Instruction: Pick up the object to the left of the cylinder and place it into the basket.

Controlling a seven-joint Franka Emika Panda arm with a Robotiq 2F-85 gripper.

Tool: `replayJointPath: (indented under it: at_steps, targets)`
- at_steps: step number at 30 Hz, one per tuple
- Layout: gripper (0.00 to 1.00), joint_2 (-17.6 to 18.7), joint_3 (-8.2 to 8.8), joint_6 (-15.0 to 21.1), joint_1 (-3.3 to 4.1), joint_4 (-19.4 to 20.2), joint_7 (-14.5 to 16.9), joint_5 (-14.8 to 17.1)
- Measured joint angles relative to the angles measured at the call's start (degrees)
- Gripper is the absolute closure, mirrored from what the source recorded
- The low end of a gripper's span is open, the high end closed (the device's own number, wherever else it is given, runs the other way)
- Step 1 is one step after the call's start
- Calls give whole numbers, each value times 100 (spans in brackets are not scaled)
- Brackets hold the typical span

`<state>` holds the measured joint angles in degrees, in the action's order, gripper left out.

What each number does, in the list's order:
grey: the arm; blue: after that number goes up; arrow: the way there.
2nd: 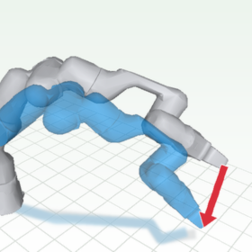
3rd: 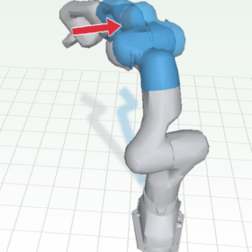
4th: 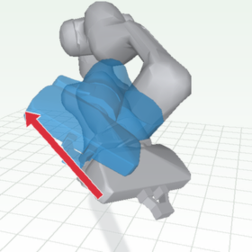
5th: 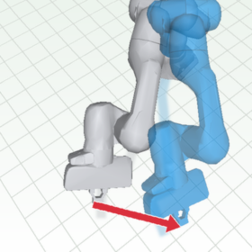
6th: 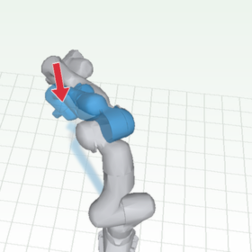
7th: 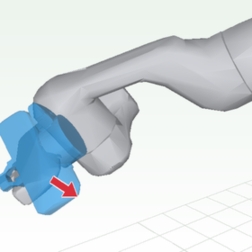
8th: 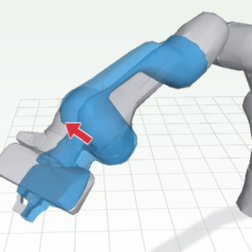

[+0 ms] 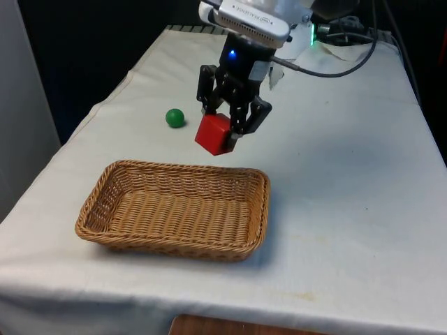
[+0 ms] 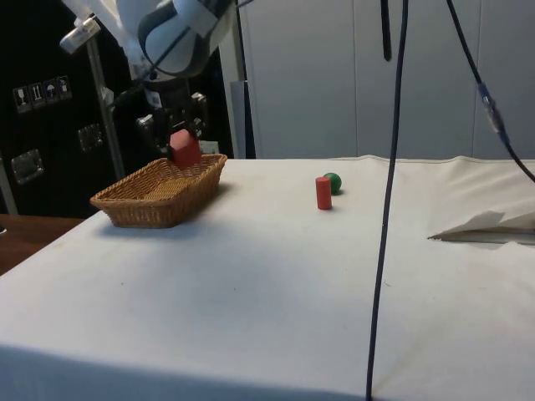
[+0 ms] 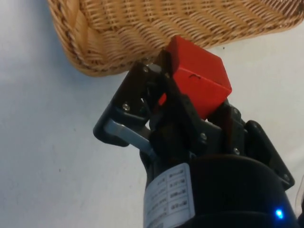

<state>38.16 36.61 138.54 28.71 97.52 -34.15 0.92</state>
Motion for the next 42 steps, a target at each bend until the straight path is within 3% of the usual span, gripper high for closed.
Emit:
replayJointPath:
  at_steps: [10,22,30,42]
  targets:
    - [97,103,74,653,0,229,-206,0]
    - [97,401,149,1157,-52,178,-390,0]
    - [97,705,183,1444,-132,6,-481,57]
    - [97,1312,241,1851,-258,-361,-481,430]
